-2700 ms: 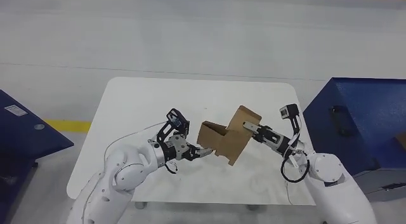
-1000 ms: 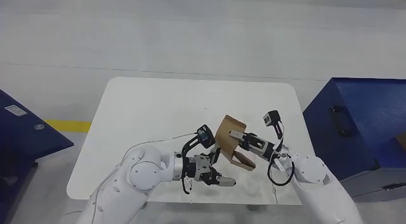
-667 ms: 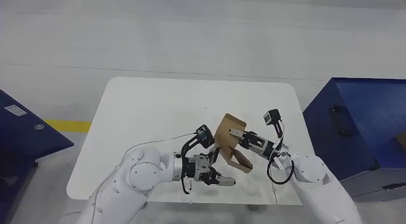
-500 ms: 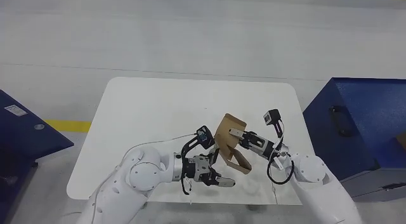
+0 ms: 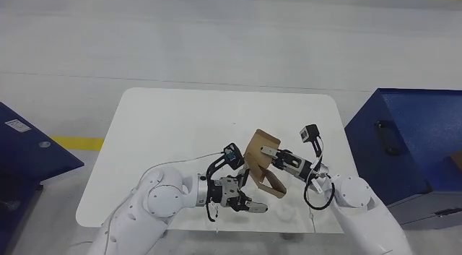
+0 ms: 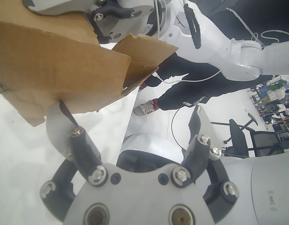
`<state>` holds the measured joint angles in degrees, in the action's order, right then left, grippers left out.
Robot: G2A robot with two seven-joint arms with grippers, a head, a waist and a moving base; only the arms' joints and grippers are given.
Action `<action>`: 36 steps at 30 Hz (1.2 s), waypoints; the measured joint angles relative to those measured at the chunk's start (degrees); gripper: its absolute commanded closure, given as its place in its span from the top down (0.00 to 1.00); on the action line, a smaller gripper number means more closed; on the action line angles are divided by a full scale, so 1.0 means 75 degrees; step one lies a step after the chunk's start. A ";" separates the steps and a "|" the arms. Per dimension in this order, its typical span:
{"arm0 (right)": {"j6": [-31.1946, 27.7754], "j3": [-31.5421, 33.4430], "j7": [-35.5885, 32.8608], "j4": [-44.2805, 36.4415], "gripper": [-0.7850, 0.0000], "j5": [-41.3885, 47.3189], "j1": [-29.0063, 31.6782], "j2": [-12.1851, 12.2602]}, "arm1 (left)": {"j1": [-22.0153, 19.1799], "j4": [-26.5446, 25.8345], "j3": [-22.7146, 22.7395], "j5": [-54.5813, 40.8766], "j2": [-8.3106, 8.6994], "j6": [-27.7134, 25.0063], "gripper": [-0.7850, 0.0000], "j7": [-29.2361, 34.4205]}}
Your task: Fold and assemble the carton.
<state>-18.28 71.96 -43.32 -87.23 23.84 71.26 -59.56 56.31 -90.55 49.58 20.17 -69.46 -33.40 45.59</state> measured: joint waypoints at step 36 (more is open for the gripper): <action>0.4108 0.0417 -0.1230 0.2229 0.00 0.4281 -0.1110 -0.0148 | 0.1532 -0.1613 0.1282 0.3962 0.0279 0.0638 1.00 -0.3831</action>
<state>12.52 75.09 -52.54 -70.51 55.95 62.94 -60.67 67.80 -102.65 59.20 49.88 -67.37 -28.62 16.86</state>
